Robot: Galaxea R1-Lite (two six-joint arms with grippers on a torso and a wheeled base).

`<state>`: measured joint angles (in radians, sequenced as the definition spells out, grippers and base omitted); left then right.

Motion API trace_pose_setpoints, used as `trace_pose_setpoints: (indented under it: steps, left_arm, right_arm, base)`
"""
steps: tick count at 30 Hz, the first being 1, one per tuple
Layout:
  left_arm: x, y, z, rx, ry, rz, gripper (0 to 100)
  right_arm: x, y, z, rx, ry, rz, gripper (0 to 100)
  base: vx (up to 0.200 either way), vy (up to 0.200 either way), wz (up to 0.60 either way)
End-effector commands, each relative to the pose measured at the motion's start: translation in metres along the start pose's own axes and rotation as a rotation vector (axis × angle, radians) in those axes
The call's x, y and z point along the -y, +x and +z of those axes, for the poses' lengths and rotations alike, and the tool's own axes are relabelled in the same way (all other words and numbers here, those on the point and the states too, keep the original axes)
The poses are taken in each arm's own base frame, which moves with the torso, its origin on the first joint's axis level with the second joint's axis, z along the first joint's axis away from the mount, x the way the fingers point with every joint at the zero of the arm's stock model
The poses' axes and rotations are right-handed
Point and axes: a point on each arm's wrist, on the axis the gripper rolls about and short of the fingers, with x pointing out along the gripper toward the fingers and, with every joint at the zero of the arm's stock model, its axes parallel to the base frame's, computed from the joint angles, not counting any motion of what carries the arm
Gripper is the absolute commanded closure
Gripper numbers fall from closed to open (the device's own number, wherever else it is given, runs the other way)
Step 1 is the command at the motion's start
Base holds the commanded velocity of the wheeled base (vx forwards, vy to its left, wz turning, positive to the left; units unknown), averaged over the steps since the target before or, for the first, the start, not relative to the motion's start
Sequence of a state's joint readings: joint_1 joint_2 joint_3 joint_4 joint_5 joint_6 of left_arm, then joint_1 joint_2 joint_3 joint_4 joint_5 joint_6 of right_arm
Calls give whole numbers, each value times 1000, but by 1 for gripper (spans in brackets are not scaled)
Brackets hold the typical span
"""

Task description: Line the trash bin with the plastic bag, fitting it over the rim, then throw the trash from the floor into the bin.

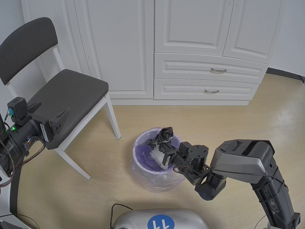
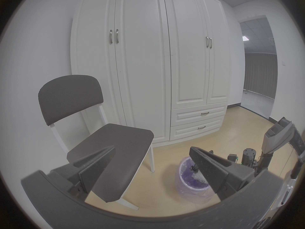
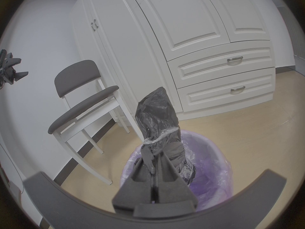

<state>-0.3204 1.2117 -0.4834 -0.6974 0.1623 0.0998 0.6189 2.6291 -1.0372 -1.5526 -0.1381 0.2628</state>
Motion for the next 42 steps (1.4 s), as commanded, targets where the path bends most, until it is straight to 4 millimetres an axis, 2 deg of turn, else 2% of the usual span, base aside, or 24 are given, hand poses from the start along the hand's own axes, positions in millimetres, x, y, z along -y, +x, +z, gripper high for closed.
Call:
trace_pose_setpoints:
  steps: [1,4,8,9,23,25,29,33,34,37,42]
  left_arm:
    - [0,0,0,0,0,0,0]
    - [0,0,0,2,0,0,0]
    - [0,0,0,0,1,0,0]
    - [0,0,0,0,6,2,0]
    - [0,0,-1,-3,11,1,0]
    - [0,0,-2,-6,12,-1,0]
    - [1,1,-2,-12,13,-3,0]
    - [1,3,-4,-21,13,-4,0]
    - [2,4,-5,-27,14,-4,0]
    - [3,7,-9,-43,17,-9,0]
    - [4,11,-13,-66,19,-11,0]
  right_arm:
    - [4,2,-5,-1,-2,-6,100]
    - [8,6,-16,-6,-3,-10,100]
    - [9,8,-19,-3,-2,-9,100]
    - [9,8,-18,3,0,-6,0]
    - [-1,2,23,66,12,11,0]
    - [5,2,29,73,9,-3,0]
    - [25,0,38,42,-62,-65,0]
    - [58,-10,62,-20,-203,-165,0]
    - [74,-18,74,-74,-252,-215,0]
    - [93,-36,87,-197,-291,-271,0]
    - [113,-62,74,-404,-378,-267,0]
  base:
    - [0,0,0]
    - [0,0,0]
    - [0,0,0]
    - [0,0,0]
    - [0,0,0]
    - [0,0,0]
    - [0,0,0]
    - [0,0,0]
    - [0,0,0]
    - [0,0,0]
    - [0,0,0]
